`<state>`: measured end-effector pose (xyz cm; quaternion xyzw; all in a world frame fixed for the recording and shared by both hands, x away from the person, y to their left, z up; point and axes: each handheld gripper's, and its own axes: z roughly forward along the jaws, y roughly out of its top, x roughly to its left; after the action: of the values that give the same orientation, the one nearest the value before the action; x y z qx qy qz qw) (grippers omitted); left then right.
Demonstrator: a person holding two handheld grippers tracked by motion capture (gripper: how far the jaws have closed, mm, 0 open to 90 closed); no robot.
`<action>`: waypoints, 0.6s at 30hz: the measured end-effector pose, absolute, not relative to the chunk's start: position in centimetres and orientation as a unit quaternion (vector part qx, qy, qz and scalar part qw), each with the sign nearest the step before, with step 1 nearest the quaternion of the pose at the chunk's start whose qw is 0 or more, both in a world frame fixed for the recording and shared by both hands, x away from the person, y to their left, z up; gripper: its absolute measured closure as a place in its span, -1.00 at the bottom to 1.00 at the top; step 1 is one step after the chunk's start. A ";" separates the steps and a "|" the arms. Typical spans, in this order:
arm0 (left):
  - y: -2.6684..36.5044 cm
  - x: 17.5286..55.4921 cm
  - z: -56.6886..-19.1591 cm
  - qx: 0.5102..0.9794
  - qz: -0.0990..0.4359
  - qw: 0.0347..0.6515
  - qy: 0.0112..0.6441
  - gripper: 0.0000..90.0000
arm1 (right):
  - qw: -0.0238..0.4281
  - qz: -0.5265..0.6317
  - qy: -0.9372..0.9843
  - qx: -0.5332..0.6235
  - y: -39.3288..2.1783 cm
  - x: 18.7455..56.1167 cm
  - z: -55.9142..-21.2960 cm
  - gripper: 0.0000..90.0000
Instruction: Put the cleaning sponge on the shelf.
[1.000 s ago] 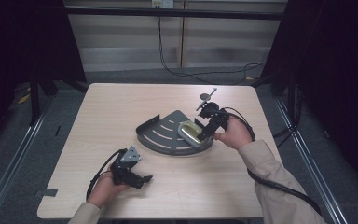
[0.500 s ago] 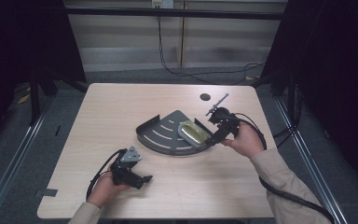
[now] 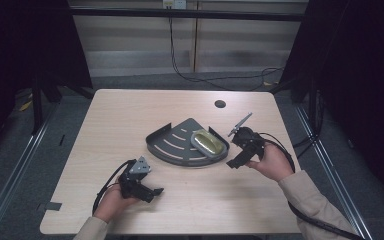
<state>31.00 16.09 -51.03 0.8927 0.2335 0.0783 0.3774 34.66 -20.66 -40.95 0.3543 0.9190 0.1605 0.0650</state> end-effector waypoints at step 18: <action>16.1 31.0 -51.0 0.893 0.078 0.377 0.234 -0.93 | 0.057 0.158 0.915 0.366 -23.5 32.1 -44.1 -0.68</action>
<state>30.99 16.09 -51.03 0.8926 0.2339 0.0785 0.3774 32.13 -23.47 -44.14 0.3663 0.9152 0.1583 0.0569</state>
